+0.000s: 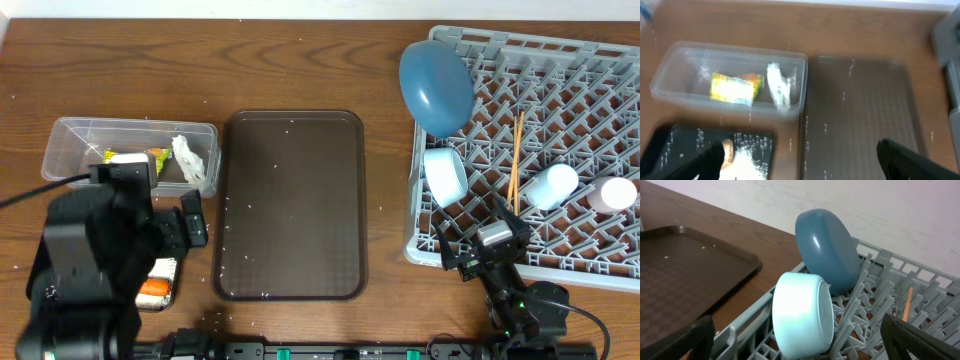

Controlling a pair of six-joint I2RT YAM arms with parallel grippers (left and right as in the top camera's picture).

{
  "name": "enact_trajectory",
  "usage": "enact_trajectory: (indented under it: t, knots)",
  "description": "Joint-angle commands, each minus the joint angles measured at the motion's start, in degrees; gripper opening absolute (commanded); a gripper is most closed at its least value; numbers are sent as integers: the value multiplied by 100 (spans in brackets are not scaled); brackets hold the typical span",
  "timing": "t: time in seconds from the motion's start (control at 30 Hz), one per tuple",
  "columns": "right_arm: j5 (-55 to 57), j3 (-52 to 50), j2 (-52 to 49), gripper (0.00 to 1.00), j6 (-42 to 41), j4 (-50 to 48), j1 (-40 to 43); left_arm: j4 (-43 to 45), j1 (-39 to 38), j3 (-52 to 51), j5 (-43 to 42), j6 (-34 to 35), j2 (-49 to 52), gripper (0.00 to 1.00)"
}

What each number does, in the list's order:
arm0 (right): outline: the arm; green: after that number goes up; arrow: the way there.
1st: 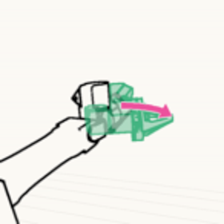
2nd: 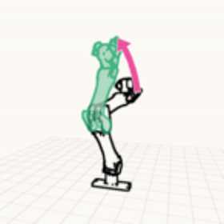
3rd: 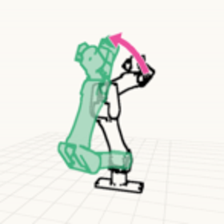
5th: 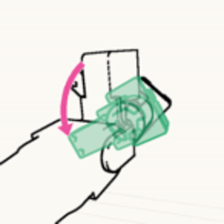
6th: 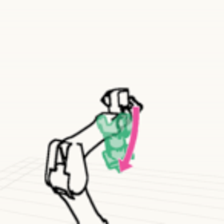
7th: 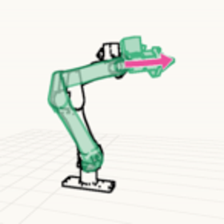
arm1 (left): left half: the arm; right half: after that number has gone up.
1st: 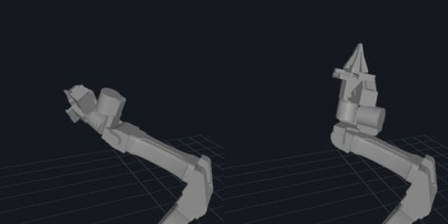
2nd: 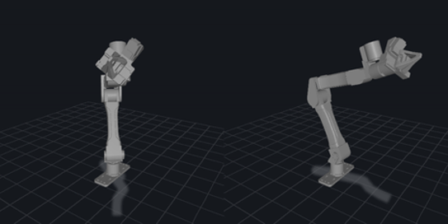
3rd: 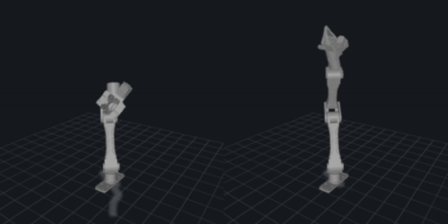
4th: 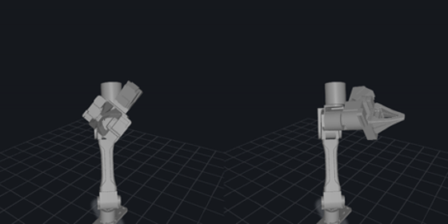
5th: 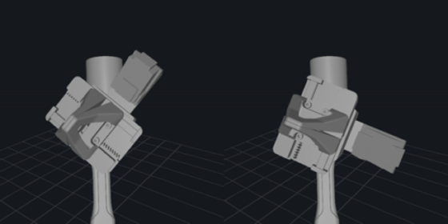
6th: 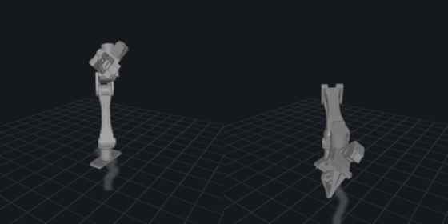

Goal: Sort waste into correct bins and load items into the dishwasher rack

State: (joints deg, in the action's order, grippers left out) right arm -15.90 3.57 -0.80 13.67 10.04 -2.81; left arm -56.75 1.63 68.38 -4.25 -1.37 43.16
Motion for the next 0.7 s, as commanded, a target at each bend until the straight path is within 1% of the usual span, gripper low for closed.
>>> enact_trajectory:
  t: [0.0, 0.17, 0.27, 0.53, 0.63, 0.67]
  knots:
    - [-44, -37, 44, 99, 11, -4, 50, 748, -140, -621, 234, -35, -540, 98]
    - [-42, -37, 44, 99, 11, -4, 50, 2140, -173, -1860, 208, -33, -1591, 98]
    - [-44, -37, 44, 99, 11, -4, 50, 2756, -173, -2590, 125, -33, -2295, 98]
    - [-44, -37, 44, 99, 11, -4, 50, 3486, -173, -4002, 127, -33, -3849, 98]
    - [-44, -37, 44, 99, 11, -4, 50, 3777, -173, -4540, 125, -31, -4319, 98]
    - [-44, -37, 44, 99, 11, -4, 50, 3871, -184, -4651, 131, -35, -4308, 98]
